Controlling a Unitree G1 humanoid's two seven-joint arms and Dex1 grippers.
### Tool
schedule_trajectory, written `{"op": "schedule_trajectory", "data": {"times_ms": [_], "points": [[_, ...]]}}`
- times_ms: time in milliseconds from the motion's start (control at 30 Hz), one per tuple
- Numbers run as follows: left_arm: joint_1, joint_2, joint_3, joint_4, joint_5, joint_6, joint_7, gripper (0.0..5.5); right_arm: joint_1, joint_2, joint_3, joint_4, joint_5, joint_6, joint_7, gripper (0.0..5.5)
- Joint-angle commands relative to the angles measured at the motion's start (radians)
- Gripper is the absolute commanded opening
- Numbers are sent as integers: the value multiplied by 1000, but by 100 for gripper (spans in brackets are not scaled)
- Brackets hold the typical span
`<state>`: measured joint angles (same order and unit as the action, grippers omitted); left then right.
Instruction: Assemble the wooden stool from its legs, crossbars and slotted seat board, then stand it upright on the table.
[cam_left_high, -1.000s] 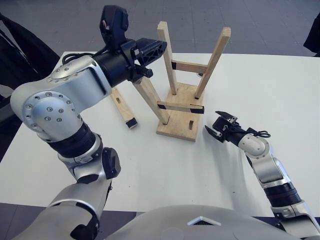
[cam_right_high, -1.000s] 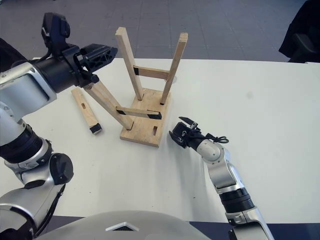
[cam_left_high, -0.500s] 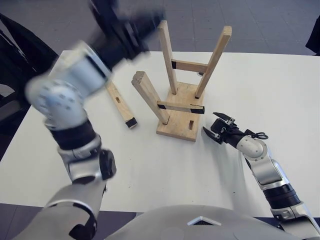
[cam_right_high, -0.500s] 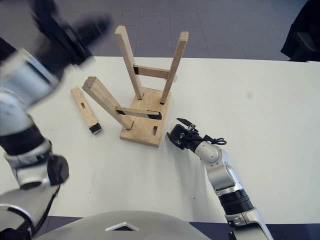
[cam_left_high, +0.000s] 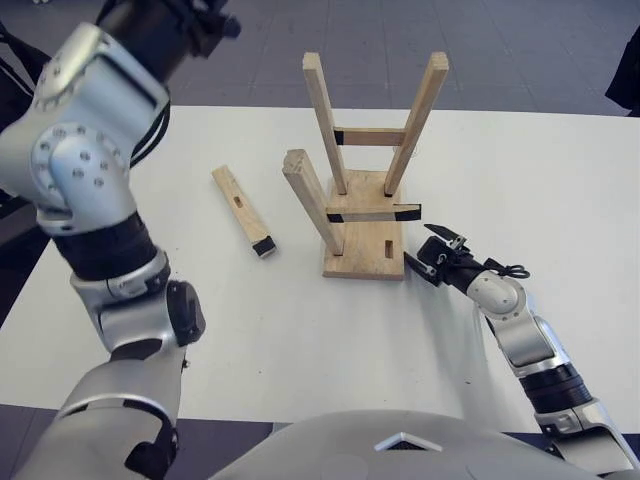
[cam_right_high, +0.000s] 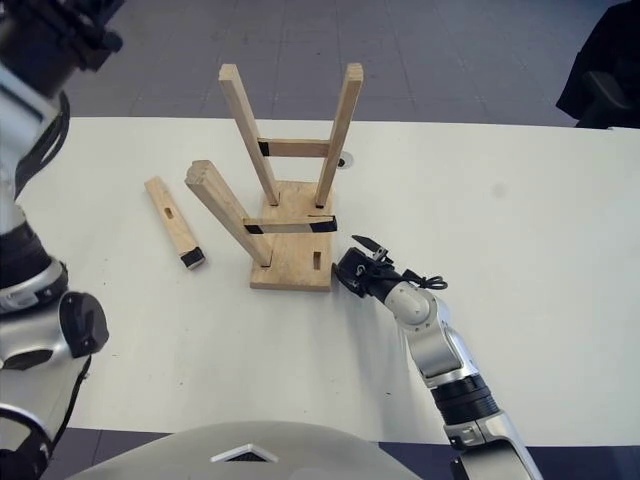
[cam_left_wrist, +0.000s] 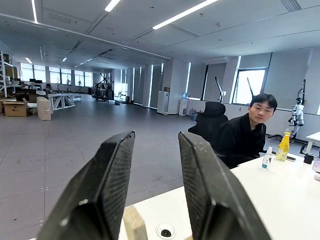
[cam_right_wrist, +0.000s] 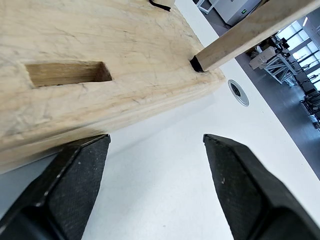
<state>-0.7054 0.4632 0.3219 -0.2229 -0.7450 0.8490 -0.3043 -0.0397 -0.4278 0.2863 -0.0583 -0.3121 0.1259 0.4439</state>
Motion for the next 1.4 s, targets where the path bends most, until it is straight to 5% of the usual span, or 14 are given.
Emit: {"op": "schedule_trajectory", "data": {"times_ms": [33, 233, 567, 733, 1067, 1400], "points": [[270, 14, -3, -21, 62, 26, 25, 164, 1, -17, -11, -13, 0, 16, 10, 344], [519, -5, -63, 10, 250, 15, 134, 164, 4, -24, -9, -26, 3, 25, 22, 344], [580, -224, -153, -322, 315, 451, 402, 194, 21, -21, 2, -46, -8, 46, 26, 344], [600, -281, -168, -225, 397, 369, 434, 256, 6, -28, 3, -45, -5, 54, 40, 344], [562, -346, -135, 69, 460, 206, 416, 256, -7, -26, 6, -37, -6, 56, 51, 344], [677, -222, -1, 4, 441, 291, 354, 256, 6, -27, 0, -45, -8, 59, 43, 344]]}}
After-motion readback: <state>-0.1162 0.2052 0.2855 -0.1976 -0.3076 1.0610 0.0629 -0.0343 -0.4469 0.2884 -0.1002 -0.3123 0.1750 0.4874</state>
